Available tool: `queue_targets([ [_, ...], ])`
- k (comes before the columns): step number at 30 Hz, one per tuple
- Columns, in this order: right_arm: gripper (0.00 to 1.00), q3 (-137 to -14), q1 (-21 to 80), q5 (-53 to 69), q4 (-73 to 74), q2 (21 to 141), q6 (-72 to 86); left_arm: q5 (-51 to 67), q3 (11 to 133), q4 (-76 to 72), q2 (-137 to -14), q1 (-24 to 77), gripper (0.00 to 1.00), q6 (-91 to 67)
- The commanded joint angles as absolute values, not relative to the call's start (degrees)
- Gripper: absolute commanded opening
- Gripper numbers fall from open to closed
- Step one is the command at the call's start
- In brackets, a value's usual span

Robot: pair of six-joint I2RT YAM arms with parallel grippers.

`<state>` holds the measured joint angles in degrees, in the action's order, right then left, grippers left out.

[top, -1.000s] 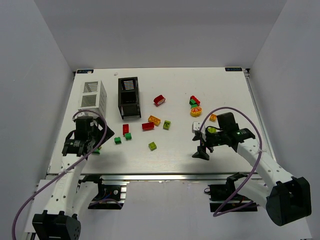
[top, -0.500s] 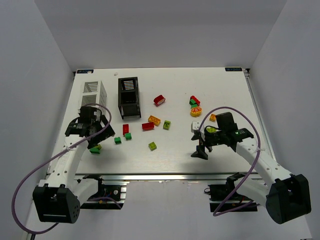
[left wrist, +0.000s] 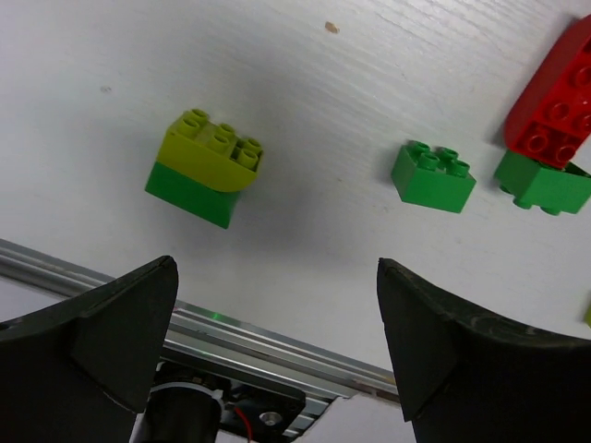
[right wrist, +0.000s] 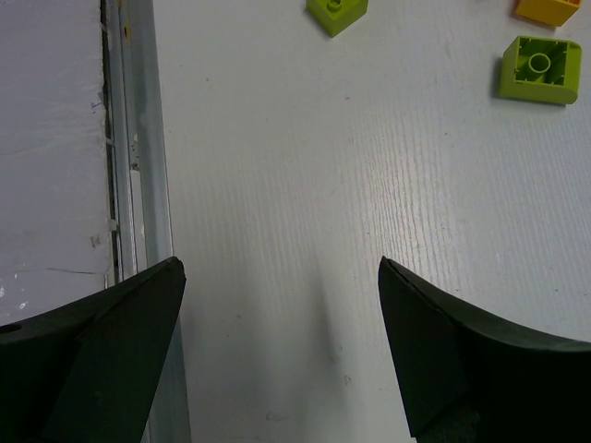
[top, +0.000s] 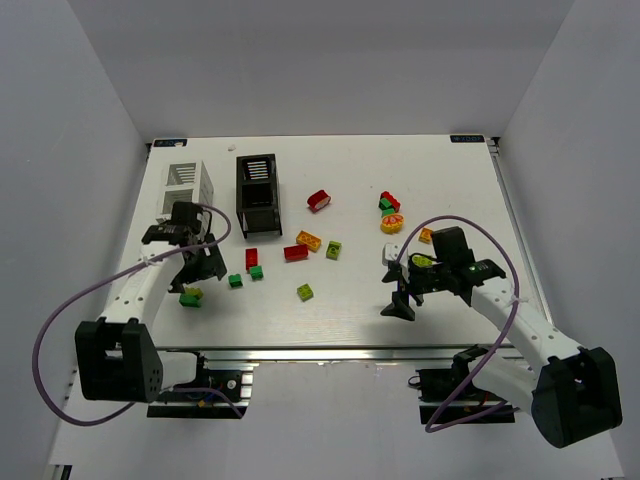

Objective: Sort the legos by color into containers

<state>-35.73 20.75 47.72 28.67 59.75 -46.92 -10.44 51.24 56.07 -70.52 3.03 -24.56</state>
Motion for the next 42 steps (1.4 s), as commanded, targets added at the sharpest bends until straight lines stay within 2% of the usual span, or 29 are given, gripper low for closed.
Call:
queue_targets([
  [1,0.89,-35.77,21.01,48.78,26.98,60.38,-46.93,-14.41,56.24,57.39,-72.68,3.25,0.97,-20.67],
  [15,0.89,-34.89,21.01,48.25,26.28,61.17,-49.74,-15.47,58.36,55.29,-90.43,3.08,0.98,-19.51],
  [23,0.89,-33.84,21.01,48.69,25.75,61.7,-50.89,-16.0,58.8,53.35,-89.39,-4.04,0.98,-19.6],
  [34,0.89,-33.4,21.01,48.69,25.31,61.61,-51.15,-13.89,57.22,51.07,-92.72,-5.54,0.98,-19.25],
  [42,0.9,-33.05,21.0,48.52,25.31,60.91,-51.15,-11.96,55.9,51.07,-96.15,-5.62,0.95,-21.0],
])
